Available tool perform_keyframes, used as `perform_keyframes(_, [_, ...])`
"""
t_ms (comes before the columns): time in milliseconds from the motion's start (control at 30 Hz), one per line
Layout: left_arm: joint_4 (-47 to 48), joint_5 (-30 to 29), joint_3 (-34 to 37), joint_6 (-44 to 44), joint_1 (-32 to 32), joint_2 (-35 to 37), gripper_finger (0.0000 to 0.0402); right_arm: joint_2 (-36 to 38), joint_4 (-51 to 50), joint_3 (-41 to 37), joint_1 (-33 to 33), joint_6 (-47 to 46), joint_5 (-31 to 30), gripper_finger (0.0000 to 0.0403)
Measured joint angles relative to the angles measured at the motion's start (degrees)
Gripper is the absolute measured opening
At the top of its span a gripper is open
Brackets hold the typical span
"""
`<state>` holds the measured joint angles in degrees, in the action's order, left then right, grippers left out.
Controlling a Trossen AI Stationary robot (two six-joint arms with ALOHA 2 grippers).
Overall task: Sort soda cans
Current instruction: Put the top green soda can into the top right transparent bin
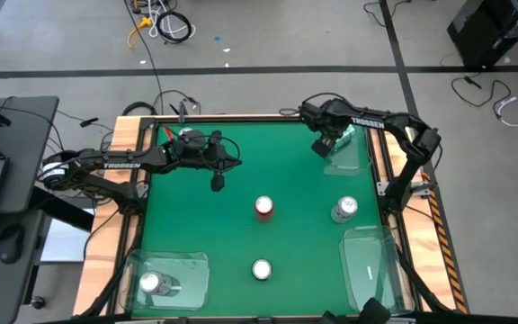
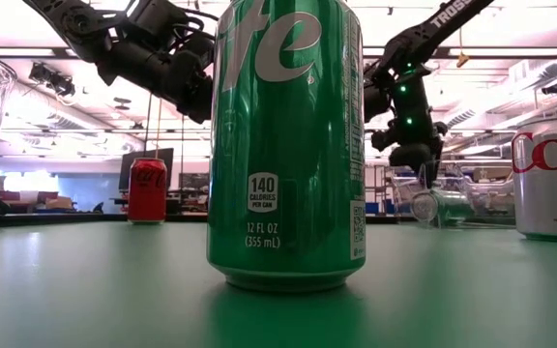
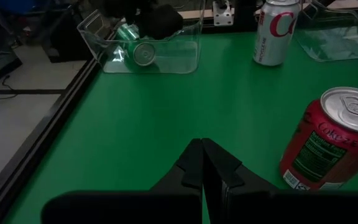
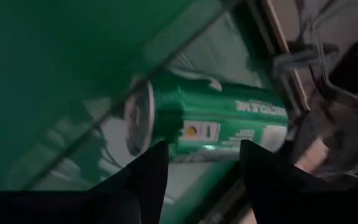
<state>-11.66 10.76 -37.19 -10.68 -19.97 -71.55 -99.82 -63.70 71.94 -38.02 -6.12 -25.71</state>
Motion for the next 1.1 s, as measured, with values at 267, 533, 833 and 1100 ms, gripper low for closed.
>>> perform_keyframes(267, [0.3, -0.3, 0.0, 0.4, 0.0, 0.0, 0.0002, 0.6, 1.9, -1.1, -0.4, -1.1, 5.4, 0.0201])
perform_keyframes(533, [0.7, -0.8, 0.0, 0.4, 0.0, 0.0, 0.0002, 0.7, 6.4, -3.8, 0.1, -1.1, 6.0, 0.0217])
perform_keyframes(833, [0.8, -1.3, 0.0, 0.5, 0.0, 0.0, 0.0002, 0.5, 7.6, -4.6, -0.6, -1.6, -3.5, 0.0208])
perform_keyframes(1100, [0.8, -1.3, 0.0, 0.5, 0.0, 0.0, 0.0002, 2.7, 6.2, -4.7, -0.9, -1.6, -11.7, 0.0197])
